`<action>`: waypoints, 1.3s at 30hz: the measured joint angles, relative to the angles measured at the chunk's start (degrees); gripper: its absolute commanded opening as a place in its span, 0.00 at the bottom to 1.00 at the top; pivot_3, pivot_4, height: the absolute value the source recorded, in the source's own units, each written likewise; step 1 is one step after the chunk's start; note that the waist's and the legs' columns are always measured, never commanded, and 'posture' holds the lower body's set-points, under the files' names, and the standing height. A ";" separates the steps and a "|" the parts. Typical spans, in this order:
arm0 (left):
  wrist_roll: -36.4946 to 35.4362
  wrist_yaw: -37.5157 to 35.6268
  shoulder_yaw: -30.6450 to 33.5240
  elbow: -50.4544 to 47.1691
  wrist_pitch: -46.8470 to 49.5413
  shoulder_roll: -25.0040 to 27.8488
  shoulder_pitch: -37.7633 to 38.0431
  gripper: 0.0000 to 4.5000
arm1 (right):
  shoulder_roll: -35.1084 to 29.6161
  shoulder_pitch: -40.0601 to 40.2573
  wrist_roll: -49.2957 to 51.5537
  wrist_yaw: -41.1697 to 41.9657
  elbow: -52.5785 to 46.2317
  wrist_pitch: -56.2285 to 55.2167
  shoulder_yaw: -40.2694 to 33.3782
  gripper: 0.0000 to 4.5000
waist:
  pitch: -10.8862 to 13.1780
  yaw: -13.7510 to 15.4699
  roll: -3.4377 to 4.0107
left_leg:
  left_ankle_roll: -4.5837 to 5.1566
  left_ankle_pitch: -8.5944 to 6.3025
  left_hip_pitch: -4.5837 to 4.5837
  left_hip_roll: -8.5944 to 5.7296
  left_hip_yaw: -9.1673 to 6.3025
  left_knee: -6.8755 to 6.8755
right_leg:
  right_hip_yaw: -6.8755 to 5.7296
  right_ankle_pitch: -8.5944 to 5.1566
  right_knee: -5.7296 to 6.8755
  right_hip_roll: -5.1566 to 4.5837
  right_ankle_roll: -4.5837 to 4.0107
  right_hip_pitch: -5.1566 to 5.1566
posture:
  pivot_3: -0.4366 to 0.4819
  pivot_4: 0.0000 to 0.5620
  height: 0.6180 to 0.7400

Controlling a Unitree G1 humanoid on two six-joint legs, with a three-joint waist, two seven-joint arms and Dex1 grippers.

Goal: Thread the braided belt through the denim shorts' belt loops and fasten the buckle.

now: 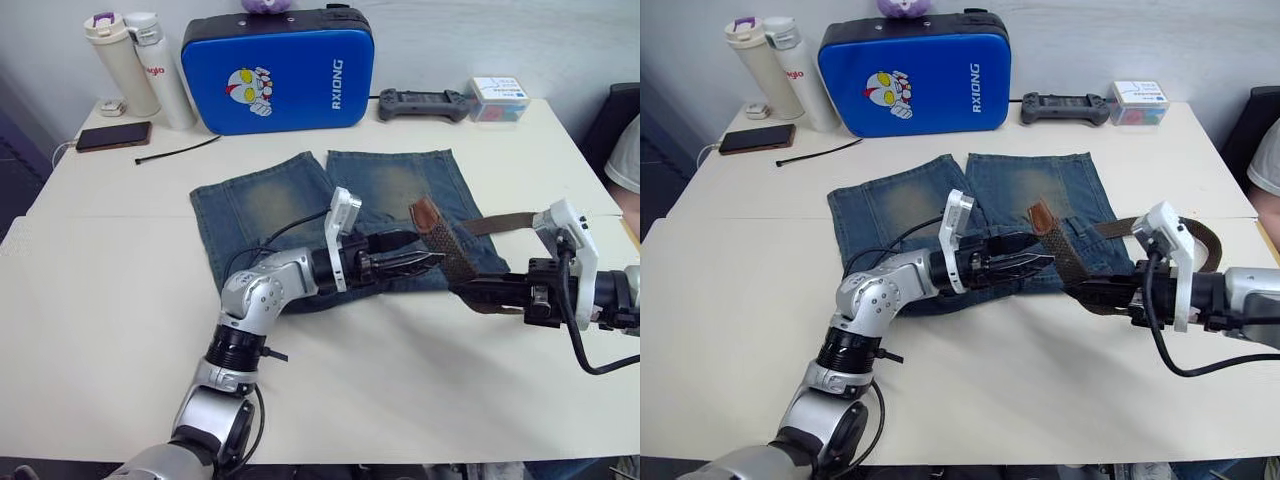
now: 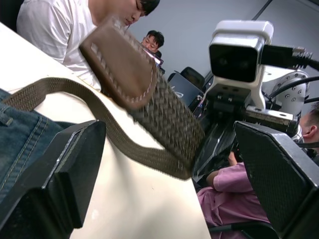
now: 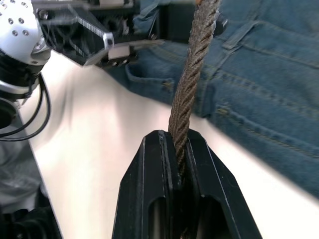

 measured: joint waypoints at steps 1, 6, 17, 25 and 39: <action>0.00 -0.01 0.04 0.09 0.03 -0.15 -0.02 1.00 | -0.54 0.34 0.10 0.02 0.00 -0.05 -0.62 0.00 | 0.00 0.02 0.00 | 0.00 0.00 0.00 0.00 0.00 0.00 | 0.00 0.00 0.00 0.00 0.00 0.00 | 0.48 0.27 1.00; -0.11 -0.34 0.22 0.72 0.19 -1.36 -1.52 0.88 | -1.68 3.51 0.37 0.30 -0.51 -0.43 -0.70 0.00 | 0.00 0.11 0.00 | 0.00 0.00 0.00 0.00 0.00 0.00 | 0.00 0.00 0.00 0.00 0.00 0.00 | 0.48 0.27 1.00; -0.04 -2.57 -1.08 3.95 0.70 -4.24 -3.49 0.01 | -2.66 7.59 -0.79 -1.97 -2.66 -2.03 -0.66 0.00 | 0.00 0.27 -0.01 | 0.00 0.00 0.00 0.01 0.00 0.01 | -0.01 0.00 0.00 0.01 0.00 0.00 | 0.48 0.27 1.00; 3.30 -0.43 -0.87 13.51 -4.52 -8.67 -9.77 0.00 | 1.22 6.87 -2.26 -13.01 3.53 -1.96 -10.56 0.84 | 0.01 1.21 -0.02 | 0.02 0.00 -0.06 -0.03 0.01 0.01 | 0.01 0.05 -0.07 0.00 0.08 -0.01 | 0.48 0.27 1.00; -2.04 11.89 12.11 29.16 -4.04 -11.54 -23.50 0.00 | 20.50 29.44 46.34 -49.52 -19.65 -30.16 -11.60 1.00 | 0.06 1.05 -0.15 | 0.11 -0.02 -0.09 0.03 0.09 0.11 | 0.08 0.12 0.02 0.04 0.21 0.02 | 0.48 0.27 1.00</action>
